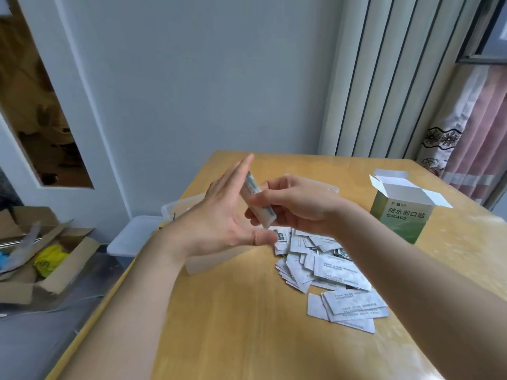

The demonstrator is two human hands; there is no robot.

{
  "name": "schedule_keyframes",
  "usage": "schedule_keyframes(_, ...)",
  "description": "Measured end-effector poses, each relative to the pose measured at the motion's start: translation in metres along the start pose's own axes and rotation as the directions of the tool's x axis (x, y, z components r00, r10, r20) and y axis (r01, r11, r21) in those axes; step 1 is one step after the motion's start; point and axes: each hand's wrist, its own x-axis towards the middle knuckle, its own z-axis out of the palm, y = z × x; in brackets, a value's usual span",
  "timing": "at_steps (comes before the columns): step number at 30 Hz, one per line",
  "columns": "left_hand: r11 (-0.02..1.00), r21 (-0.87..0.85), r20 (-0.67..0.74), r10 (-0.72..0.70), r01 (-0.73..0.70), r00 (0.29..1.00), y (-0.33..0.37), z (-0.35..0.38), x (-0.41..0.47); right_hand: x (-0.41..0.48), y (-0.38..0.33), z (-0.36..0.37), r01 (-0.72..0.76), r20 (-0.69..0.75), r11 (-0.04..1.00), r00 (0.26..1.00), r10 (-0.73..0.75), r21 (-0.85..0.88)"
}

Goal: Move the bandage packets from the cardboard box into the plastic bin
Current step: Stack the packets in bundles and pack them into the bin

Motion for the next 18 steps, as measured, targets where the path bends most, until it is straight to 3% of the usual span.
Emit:
schedule_keyframes(3, 0.991, 0.018, -0.213, -0.129, 0.136, 0.969, -0.032, -0.025, -0.003, 0.028, -0.010, 0.013, -0.015, -0.063, 0.982, 0.998, 0.003, -0.188)
schedule_keyframes(6, 0.930, 0.071, -0.493, -0.281, 0.360, 0.824, -0.069, -0.032, -0.004, 0.060, -0.013, 0.028, -0.050, -0.133, 0.888, 0.991, -0.013, -0.458)
schedule_keyframes(10, 0.882, -0.092, -0.515, -0.439, 0.461, 0.736, -0.096, -0.026, -0.006, 0.104, -0.002, 0.053, -0.193, -0.144, 0.566, 0.981, 0.130, -0.802)
schedule_keyframes(14, 0.882, -0.164, -0.545, -0.454, 0.442, 0.704, -0.096, -0.019, -0.002, 0.123, 0.017, 0.075, -0.231, -0.146, 0.250, 0.937, 0.318, -0.940)
schedule_keyframes(16, 0.879, -0.195, -0.543, -0.465, 0.434, 0.699, -0.096, -0.017, -0.001, 0.128, 0.022, 0.081, -0.222, -0.147, 0.193, 0.928, 0.342, -0.956)
schedule_keyframes(18, 0.879, -0.208, -0.546, -0.468, 0.428, 0.695, -0.099, -0.018, -0.001, 0.132, 0.023, 0.085, -0.241, -0.133, 0.253, 0.915, 0.381, -0.937)
